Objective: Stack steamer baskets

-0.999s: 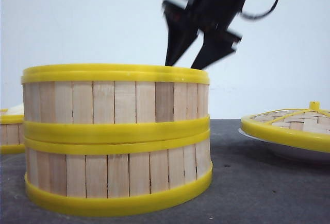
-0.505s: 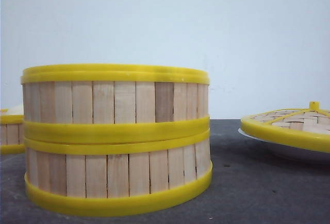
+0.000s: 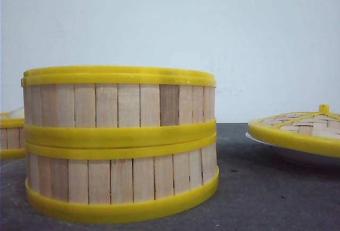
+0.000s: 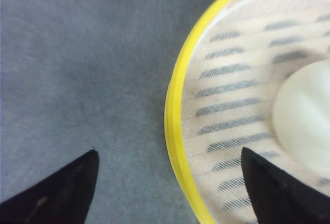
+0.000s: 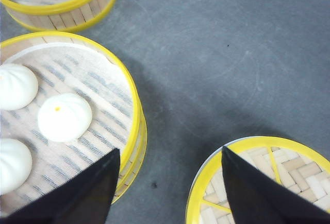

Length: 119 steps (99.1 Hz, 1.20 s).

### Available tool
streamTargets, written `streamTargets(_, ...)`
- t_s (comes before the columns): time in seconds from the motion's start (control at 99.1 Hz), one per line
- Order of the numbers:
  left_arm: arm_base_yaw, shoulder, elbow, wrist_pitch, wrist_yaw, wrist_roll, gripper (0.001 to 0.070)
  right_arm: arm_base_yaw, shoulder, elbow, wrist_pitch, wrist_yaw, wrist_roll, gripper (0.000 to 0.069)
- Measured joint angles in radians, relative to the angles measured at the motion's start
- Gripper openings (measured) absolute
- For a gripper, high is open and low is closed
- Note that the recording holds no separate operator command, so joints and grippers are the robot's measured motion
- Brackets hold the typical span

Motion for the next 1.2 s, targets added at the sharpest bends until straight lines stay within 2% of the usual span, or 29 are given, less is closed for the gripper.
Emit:
streamTargets(0.232, 0.0, 0.043, 0.0, 0.034, 0.0, 0.001, 0.0523, 0.0, 0.0, 0.0, 0.0, 0.0, 0.0, 0.0383)
streamTargets(0.283, 0.0, 0.043, 0.0, 0.043, 0.0, 0.001, 0.0464, 0.0, 0.0, 0.0, 0.0, 0.0, 0.0, 0.0383)
streamTargets(0.373, 0.0, 0.043, 0.0, 0.051, 0.0, 0.0, 0.0308, 0.0, 0.0, 0.0, 0.0, 0.0, 0.0, 0.0383)
streamTargets(0.464, 0.0, 0.047, 0.0, 0.063, 0.0, 0.0, 0.0224, 0.0, 0.0, 0.0, 0.0, 0.0, 0.0, 0.0383)
streamTargets(0.716, -0.002, 0.088, 0.001, 0.072, 0.002, 0.0, 0.0188, 0.0, 0.0, 0.0, 0.0, 0.0, 0.0, 0.0383)
streamTargets(0.838, -0.003, 0.088, 0.001, 0.08, 0.006, 0.0, 0.008, 0.0, 0.0, 0.0, 0.0, 0.0, 0.0, 0.0383)
streamTargets(0.918, -0.002, 0.088, 0.001, 0.084, 0.002, -0.004, 0.0045, 0.0, 0.0, 0.0, 0.0, 0.0, 0.0, 0.0383)
streamTargets(1.201, -0.002, 0.089, 0.017, 0.054, 0.002, -0.003, 0.0028, 0.0, 0.0, 0.0, -0.002, 0.0, 0.0, 0.0383)
